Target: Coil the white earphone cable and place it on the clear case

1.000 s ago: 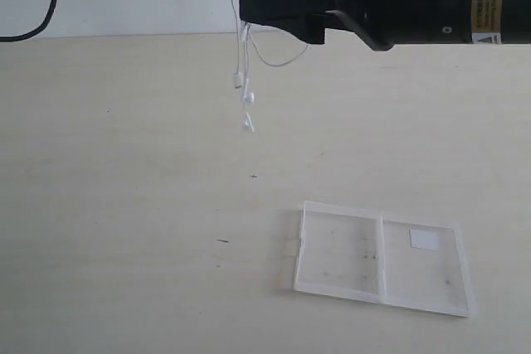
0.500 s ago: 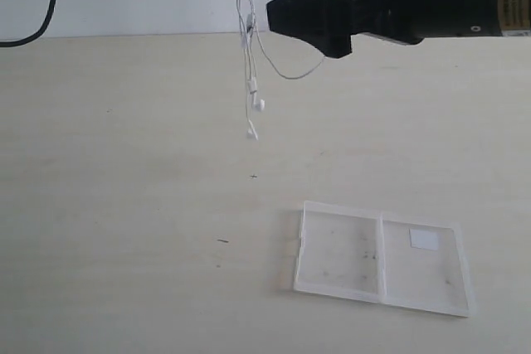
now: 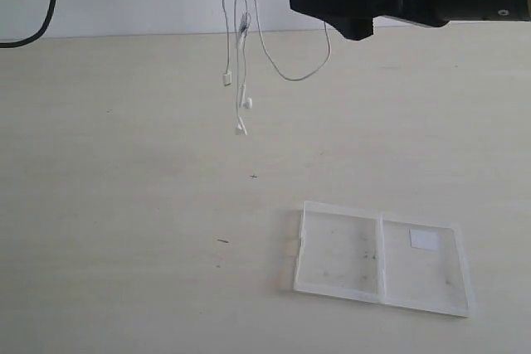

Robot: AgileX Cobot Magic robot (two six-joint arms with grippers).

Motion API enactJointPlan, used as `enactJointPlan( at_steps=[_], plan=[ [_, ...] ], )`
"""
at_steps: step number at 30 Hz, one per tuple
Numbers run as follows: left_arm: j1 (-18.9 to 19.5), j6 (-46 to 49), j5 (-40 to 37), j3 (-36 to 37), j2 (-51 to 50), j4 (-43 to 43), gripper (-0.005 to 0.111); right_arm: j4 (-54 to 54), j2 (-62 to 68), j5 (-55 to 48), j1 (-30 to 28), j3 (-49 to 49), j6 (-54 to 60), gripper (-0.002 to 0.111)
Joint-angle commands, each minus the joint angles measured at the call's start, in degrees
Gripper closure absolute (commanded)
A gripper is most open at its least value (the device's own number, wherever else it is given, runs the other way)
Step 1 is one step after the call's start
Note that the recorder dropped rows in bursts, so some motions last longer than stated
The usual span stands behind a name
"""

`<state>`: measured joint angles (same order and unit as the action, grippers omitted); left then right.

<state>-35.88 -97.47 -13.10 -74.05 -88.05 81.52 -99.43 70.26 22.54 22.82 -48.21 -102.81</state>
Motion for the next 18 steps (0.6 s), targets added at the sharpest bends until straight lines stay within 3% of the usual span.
enactJointPlan(
  at_steps=[1,4,7,10,14,16,18],
  plan=[
    [-0.16,0.23,-0.13,-0.53,0.45,-0.3,0.107,-0.52,-1.86,1.91,-0.28,0.3,-4.3,0.016],
    [-0.16,0.23,-0.15,-0.53,0.93,-0.3,0.107,-0.52,-2.22,-0.52,-0.28,0.3,-3.12,0.016],
    [-0.16,0.23,0.12,-0.53,1.59,-0.3,0.107,-0.52,-3.78,-7.76,-0.28,0.3,6.29,0.016],
    [-0.16,0.23,0.12,-0.53,1.85,-0.3,0.107,-0.52,-6.19,-21.84,-0.15,-0.18,21.25,0.016],
    [-0.16,0.23,0.12,-0.53,2.09,-0.3,0.107,0.49,-7.54,-48.88,-0.15,-0.18,30.43,0.018],
    [-0.16,0.23,0.38,-0.53,2.1,-0.3,0.107,10.03,-7.58,-62.03,-0.15,-1.61,34.98,0.024],
    [-0.16,0.23,0.59,-0.53,2.1,-0.3,0.107,24.08,-7.58,-67.77,-0.27,-3.55,42.81,0.033]
  ],
)
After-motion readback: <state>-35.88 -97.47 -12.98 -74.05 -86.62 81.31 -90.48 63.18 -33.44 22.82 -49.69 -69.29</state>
